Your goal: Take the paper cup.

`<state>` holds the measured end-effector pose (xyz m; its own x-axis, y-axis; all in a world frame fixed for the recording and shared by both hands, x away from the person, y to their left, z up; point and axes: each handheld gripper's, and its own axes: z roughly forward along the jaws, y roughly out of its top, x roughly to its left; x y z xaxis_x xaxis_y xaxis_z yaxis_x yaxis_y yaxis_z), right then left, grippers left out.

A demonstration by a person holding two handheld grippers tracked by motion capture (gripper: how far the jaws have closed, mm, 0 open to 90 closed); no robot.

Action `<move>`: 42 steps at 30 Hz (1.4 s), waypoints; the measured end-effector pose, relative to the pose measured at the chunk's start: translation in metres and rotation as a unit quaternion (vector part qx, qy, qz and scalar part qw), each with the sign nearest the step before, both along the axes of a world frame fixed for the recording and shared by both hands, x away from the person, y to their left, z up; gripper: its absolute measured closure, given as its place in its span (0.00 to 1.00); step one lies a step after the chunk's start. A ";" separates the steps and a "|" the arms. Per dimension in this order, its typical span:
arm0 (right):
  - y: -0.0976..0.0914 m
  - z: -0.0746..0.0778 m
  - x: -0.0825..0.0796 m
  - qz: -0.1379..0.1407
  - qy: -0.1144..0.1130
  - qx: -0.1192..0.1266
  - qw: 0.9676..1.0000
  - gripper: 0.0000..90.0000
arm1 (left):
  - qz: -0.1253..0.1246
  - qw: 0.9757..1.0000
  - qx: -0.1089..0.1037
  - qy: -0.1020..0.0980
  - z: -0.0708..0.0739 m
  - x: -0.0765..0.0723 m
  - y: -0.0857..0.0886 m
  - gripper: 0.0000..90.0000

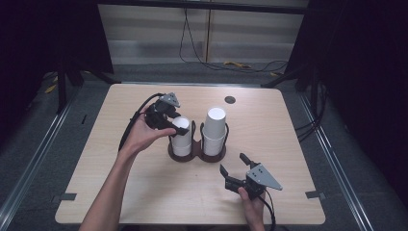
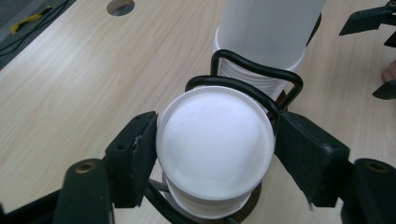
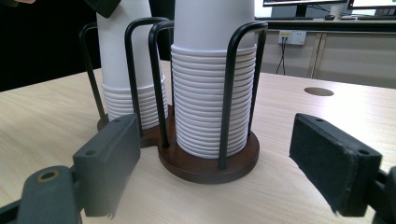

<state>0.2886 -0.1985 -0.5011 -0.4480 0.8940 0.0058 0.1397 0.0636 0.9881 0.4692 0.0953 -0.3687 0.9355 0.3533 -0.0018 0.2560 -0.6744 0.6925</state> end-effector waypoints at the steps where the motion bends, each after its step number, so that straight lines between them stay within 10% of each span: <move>1: 0.000 0.000 0.000 0.000 0.000 0.000 1.000 0.18 | 0.001 1.000 0.000 0.001 0.000 0.001 0.000 0.35; 42: 0.000 0.000 0.000 -0.001 0.000 -0.002 1.000 0.18 | -0.015 0.999 0.041 0.022 -0.005 0.004 -0.010 0.37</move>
